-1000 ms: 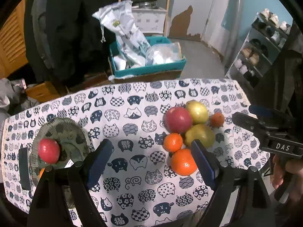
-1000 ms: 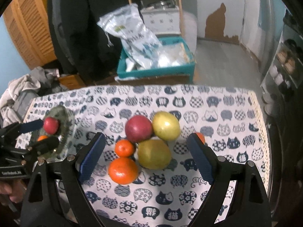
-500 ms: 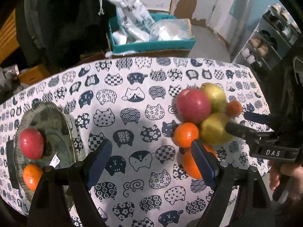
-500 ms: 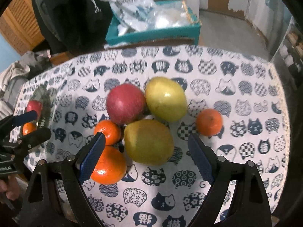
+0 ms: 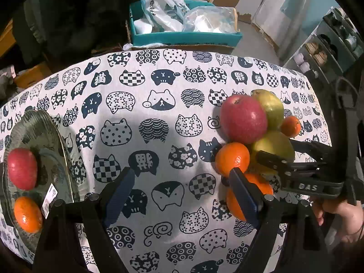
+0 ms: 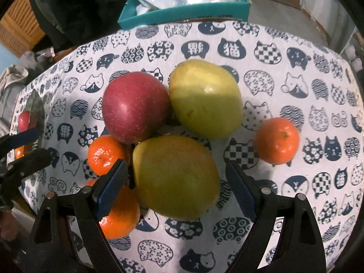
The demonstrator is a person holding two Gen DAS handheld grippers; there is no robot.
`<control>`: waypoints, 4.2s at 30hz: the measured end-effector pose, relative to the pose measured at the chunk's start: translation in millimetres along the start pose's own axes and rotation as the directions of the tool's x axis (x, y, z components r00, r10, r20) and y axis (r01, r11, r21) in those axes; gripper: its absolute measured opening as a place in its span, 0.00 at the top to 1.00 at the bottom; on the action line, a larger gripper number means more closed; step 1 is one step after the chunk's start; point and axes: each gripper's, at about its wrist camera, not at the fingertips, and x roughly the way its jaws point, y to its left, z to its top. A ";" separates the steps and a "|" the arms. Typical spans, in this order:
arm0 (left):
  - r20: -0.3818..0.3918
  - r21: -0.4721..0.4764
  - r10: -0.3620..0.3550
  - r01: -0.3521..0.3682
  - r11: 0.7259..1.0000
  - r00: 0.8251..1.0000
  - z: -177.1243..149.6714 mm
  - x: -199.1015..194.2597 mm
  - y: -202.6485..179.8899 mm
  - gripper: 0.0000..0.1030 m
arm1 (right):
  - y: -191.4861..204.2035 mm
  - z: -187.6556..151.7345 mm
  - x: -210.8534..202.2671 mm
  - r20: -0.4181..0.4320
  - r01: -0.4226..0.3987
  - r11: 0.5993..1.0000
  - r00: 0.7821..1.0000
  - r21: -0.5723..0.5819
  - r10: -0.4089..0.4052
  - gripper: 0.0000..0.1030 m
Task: Organize fruits
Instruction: 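Grasp a large orange with the left tool while the right tool grasps a green pear, then lift the orange and green pear and carry them toward the plate, then lower the large orange with the left tool while the right tool lowers the pear onto the plate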
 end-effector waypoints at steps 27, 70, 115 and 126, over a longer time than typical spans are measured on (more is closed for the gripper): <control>-0.081 0.091 -0.114 0.122 0.988 0.990 -30.3 11.8 -71.1 0.16 | -42.4 -39.7 -41.3 0.077 0.064 0.995 0.995 0.082 -0.070 0.26; -0.049 0.135 -0.116 0.121 0.983 0.992 -51.7 5.7 -98.0 0.33 | -39.8 -45.3 -83.6 0.199 0.072 0.995 0.976 0.065 -0.084 0.26; 0.339 0.096 -0.088 0.058 0.994 0.937 -36.8 -144.3 -33.1 0.33 | 94.3 -14.0 -192.1 0.449 0.027 0.989 0.893 -0.148 0.043 0.26; 0.364 0.009 -0.060 0.061 0.998 0.930 -41.1 -157.1 14.3 0.33 | 138.3 0.3 -184.8 0.438 0.022 0.977 0.896 -0.211 0.074 0.26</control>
